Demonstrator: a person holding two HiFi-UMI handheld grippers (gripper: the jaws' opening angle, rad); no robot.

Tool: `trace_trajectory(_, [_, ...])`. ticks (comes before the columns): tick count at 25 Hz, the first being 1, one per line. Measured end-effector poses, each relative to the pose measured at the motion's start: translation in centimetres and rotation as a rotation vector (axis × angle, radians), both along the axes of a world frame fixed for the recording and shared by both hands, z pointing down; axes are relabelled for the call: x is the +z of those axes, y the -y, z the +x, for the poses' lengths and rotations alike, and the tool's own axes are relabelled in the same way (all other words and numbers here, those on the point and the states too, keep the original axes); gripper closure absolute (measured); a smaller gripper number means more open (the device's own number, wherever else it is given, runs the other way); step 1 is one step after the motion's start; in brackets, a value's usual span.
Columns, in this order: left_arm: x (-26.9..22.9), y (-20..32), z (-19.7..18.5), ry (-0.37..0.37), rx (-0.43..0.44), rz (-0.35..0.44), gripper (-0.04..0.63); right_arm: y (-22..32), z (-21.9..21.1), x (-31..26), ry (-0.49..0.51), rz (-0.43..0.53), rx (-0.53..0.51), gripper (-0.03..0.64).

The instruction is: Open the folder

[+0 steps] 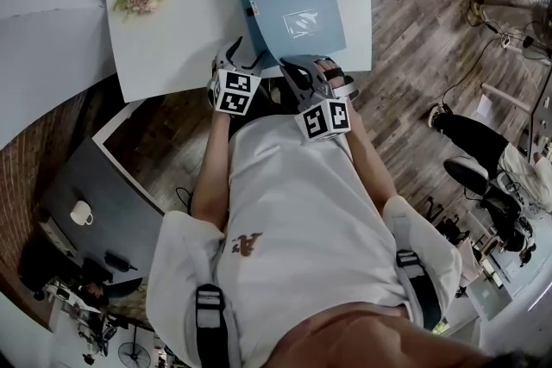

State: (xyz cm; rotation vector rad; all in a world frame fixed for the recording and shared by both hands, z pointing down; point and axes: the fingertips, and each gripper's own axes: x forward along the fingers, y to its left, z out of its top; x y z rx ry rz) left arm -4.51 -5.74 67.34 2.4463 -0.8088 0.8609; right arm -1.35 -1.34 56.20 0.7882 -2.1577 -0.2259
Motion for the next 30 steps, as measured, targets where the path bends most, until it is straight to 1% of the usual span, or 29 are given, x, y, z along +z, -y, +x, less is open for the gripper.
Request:
trace_trajectory(7, [0.0,0.0,0.1,0.058,0.016,0.023,0.301,0.3,0.9,-1.5,0.025,0.004,0.051,0.603])
trace_trajectory(18, [0.1,0.1,0.2,0.128,0.024,0.02,0.301,0.8,2.6,-3.6,0.066,0.02,0.137,0.607])
trace_trajectory(30, [0.0,0.0,0.3,0.164,0.023,0.003,0.301,1.1,5.1,-5.8,0.083,0.061,0.229,0.609])
